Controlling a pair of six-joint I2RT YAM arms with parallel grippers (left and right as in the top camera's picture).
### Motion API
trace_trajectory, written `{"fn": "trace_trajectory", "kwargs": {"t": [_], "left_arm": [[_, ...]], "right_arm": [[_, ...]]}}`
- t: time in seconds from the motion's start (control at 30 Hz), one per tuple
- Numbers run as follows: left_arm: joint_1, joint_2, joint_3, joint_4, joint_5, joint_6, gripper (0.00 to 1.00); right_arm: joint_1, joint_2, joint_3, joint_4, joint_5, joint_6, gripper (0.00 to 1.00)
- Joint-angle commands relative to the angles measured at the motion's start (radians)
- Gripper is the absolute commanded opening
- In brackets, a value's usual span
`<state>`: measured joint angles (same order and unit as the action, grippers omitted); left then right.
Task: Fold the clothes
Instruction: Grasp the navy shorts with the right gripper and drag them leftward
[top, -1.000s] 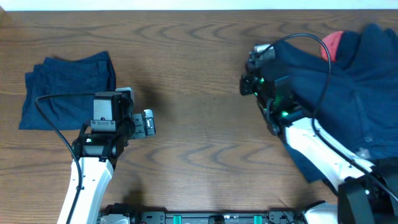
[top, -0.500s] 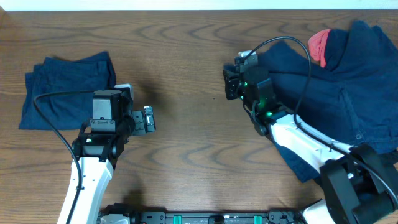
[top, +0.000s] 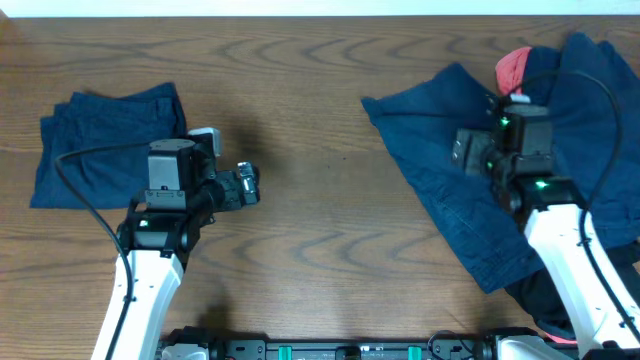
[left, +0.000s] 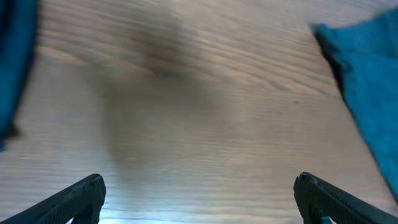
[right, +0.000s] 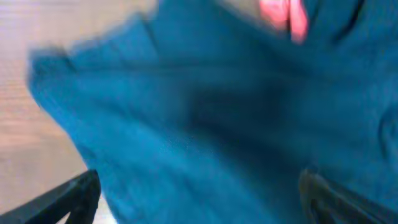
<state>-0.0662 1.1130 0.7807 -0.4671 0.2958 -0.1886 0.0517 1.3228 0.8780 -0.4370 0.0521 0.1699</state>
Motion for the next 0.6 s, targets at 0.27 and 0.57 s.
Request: {"fn": "trace_trajectory", "kwargs": {"t": [0.27, 0.57], "left_arm": [[-0.050, 0.101, 0.015, -0.022, 0.063, -0.017, 0.98], [-0.051, 0.105, 0.015, -0.078, 0.063, -0.017, 0.98]], "right_arm": [[-0.011, 0.132, 0.004, -0.353, 0.075, -0.066, 0.99], [0.002, 0.189, 0.000, -0.521, 0.017, -0.083, 0.99]]}}
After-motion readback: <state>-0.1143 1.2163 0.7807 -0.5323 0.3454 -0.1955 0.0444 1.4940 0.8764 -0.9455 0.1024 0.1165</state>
